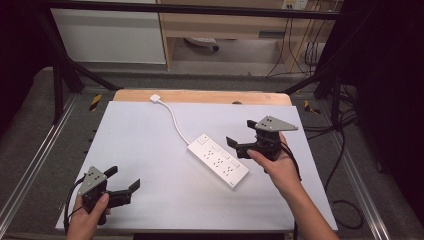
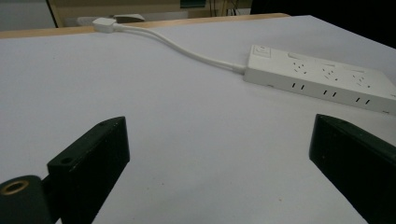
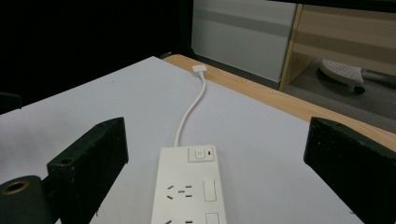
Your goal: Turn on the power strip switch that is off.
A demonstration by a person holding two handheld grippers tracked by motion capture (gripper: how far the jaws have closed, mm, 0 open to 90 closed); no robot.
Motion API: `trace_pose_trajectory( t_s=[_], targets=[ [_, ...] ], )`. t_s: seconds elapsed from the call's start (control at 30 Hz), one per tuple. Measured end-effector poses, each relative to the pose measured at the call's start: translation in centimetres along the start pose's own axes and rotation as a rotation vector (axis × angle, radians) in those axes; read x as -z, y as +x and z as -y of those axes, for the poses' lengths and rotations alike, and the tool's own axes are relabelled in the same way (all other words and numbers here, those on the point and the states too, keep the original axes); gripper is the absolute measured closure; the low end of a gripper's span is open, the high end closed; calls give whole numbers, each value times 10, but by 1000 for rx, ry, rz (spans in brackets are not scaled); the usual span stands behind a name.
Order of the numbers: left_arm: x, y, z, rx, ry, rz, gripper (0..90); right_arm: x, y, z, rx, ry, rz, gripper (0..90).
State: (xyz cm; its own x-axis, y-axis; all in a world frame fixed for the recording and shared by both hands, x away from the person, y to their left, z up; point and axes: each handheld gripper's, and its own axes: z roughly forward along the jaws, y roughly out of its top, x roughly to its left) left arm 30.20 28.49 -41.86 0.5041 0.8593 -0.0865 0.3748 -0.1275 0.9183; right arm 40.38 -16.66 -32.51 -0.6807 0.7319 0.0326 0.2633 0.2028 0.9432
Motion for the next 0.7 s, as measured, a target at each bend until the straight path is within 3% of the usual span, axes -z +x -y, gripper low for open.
trace_pose_trajectory(
  t_s=[0.4,0.7],
  targets=[
    [0,0,0,-9,5,-8,53,-21,-5,-4,-24,29,21,90],
    [0,0,0,-20,9,-9,53,-40,-5,-8,-6,57,36,142]
  ],
)
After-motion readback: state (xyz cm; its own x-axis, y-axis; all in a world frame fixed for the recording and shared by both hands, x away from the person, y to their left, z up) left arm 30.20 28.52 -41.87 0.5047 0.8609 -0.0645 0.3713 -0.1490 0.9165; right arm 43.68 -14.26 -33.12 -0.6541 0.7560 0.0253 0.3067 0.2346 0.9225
